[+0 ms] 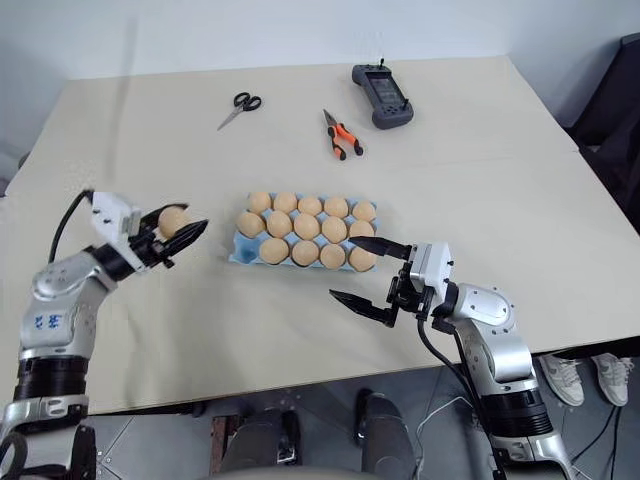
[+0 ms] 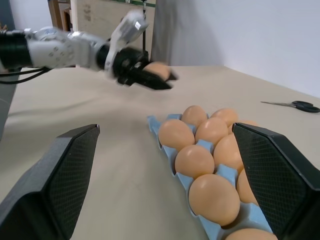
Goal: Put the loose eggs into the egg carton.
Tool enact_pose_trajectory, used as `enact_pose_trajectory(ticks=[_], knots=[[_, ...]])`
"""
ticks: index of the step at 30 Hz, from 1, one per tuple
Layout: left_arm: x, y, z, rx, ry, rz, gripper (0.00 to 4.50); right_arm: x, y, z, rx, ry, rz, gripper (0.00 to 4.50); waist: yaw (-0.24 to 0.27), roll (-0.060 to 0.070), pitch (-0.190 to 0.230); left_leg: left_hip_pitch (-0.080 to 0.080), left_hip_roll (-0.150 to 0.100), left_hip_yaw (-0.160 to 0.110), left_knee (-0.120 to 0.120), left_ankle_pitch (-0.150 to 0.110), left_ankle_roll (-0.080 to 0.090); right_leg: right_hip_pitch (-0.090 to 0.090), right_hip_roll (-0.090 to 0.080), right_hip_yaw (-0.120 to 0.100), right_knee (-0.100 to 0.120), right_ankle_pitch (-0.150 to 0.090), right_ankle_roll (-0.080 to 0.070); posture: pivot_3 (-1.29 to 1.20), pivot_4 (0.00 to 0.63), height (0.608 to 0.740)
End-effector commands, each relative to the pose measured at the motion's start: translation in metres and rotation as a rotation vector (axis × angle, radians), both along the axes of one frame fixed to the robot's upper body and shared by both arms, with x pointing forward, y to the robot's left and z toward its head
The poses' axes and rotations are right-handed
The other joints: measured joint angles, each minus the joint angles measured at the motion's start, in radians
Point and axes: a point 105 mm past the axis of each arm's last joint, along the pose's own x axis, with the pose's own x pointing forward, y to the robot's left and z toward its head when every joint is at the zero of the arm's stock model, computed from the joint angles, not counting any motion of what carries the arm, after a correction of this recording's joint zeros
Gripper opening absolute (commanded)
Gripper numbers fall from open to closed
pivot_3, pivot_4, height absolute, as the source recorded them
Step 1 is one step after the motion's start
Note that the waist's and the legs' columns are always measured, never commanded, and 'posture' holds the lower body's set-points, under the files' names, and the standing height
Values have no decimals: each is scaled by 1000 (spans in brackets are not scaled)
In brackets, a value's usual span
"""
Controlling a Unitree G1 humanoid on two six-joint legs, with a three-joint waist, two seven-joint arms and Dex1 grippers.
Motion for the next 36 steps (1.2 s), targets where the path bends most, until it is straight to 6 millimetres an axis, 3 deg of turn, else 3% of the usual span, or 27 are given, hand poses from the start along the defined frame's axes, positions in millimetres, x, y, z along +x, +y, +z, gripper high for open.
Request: enact_pose_trajectory(ticks=[1,6,12,14,22,30,36], knots=[[-5,-20,4,2,-14,-89,2184,-3,0,9,14,-50,-7,4500,-6,0,0,1,0,1,0,0,-1,0,0,0,1,0,0,0,150,740],[-7,-36,-5,-7,24,-150,2184,-5,-2,7,19,-46,-29,4500,-15,0,0,1,1,1,0,1,-4,0,1,0,2,0,0,0,150,740],[-7,-37,-10,11,43,-171,4071,-6,-1,7,27,-44,-46,4500,-14,0,0,1,0,1,0,0,-1,0,1,1,0,0,0,0,150,740],[-7,-31,-10,24,36,-154,4464,-6,-1,7,28,-45,-49,4500,-14,0,0,1,0,1,0,0,0,0,1,1,0,0,0,0,150,740],[-23,15,0,61,17,-93,4464,-4,-4,6,25,-40,-60,4500,-18,0,0,1,1,1,0,0,-1,0,1,1,1,0,-1,0,150,740],[-54,51,-24,208,128,-60,4464,7,-28,-1,-32,-4,-100,4500,-15,0,0,1,5,1,0,-1,0,0,0,0,-1,0,-1,0,150,740],[-71,50,-30,160,158,-66,4464,10,-36,-6,-35,0,-108,4500,-15,1,1,1,7,1,-1,-3,1,-1,1,-1,-1,-1,-1,0,150,740]])
